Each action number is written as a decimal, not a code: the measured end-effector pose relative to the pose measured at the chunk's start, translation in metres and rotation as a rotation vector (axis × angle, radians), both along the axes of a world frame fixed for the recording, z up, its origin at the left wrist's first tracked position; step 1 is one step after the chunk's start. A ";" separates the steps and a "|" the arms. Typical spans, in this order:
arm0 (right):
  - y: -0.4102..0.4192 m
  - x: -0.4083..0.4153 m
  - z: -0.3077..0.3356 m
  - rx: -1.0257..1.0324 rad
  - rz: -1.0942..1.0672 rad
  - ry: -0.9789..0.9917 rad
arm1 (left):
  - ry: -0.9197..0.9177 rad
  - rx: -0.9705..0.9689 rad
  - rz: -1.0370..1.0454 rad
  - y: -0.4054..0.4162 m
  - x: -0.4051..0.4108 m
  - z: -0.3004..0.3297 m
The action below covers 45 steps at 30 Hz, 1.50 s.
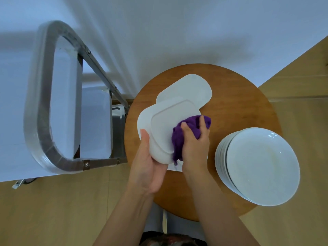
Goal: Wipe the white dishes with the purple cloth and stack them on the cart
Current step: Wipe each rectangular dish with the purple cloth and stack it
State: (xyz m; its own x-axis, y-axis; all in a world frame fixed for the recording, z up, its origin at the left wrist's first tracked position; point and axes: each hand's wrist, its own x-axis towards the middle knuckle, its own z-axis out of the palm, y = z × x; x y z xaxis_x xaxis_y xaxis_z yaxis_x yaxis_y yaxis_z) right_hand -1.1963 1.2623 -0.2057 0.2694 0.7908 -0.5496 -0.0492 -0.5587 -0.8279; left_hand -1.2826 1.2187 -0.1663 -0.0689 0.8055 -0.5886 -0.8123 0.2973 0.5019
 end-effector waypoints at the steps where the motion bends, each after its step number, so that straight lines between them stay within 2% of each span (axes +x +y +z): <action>1: 0.003 0.004 -0.003 -0.020 -0.044 0.055 | -0.006 0.016 -0.001 -0.003 -0.001 -0.003; 8: 0.019 0.025 -0.007 -0.155 -0.295 0.246 | -0.070 0.109 -0.028 -0.017 -0.017 -0.021; 12: 0.018 0.032 -0.002 -0.094 -0.366 0.364 | -0.127 0.012 -0.054 -0.014 -0.036 -0.032; 14: 0.017 0.040 0.003 -0.033 -0.398 0.393 | -0.072 -0.067 -0.140 -0.008 -0.044 -0.034; 15: 0.018 0.043 0.004 0.002 -0.401 0.381 | 0.039 -0.126 -0.216 -0.006 -0.047 -0.034; 18: 0.019 0.052 0.007 0.140 -0.258 0.157 | 0.579 -0.353 -0.429 0.006 -0.044 -0.033; 19: 0.017 0.052 0.009 0.196 -0.185 0.070 | 0.716 -0.383 -0.458 0.011 -0.039 -0.027; 20: 0.015 0.051 0.012 0.248 -0.107 -0.005 | 0.779 -0.376 -0.471 0.016 -0.033 -0.019; 21: 0.013 0.049 0.015 0.299 -0.020 -0.069 | 0.763 -0.362 -0.480 0.022 -0.027 -0.011; 24: -0.001 0.036 0.022 0.527 0.278 -0.215 | 0.473 -0.336 -0.523 0.040 -0.013 0.009; 26: -0.013 0.026 0.020 0.717 0.448 -0.331 | 0.402 -0.305 -0.522 0.047 -0.010 0.015; 28: -0.021 0.020 0.018 0.843 0.565 -0.452 | 0.397 -0.314 -0.418 0.050 -0.010 0.011; 30: -0.025 0.021 0.016 0.881 0.659 -0.434 | 0.338 -0.350 -0.287 0.047 -0.011 0.003; 31: -0.027 0.023 0.016 0.847 0.693 -0.334 | 0.291 -0.350 -0.235 0.045 -0.012 0.000; 33: -0.024 0.031 0.019 0.629 0.691 -0.080 | 0.194 -0.306 -0.169 0.040 -0.014 -0.006; 35: -0.014 0.039 0.017 0.395 0.536 -0.012 | 0.163 -0.243 -0.140 0.035 -0.016 -0.013; 38: 0.012 0.048 -0.001 0.229 0.316 -0.279 | 0.243 -0.173 -0.118 0.030 -0.010 -0.019; 41: 0.032 0.044 -0.017 0.169 0.388 -0.487 | 0.284 -0.171 -0.108 0.027 0.000 -0.023; 45: 0.041 0.037 -0.032 0.089 0.501 -0.530 | 0.338 -0.120 -0.159 0.027 0.007 -0.031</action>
State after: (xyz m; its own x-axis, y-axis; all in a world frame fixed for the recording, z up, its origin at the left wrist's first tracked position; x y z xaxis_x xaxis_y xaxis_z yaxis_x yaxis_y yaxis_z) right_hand -1.1588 1.3036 -0.2377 0.0758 0.9244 -0.3737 0.6142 -0.3385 -0.7128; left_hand -1.2756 1.2459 -0.1970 -0.1544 0.7489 -0.6445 -0.5462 0.4788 0.6873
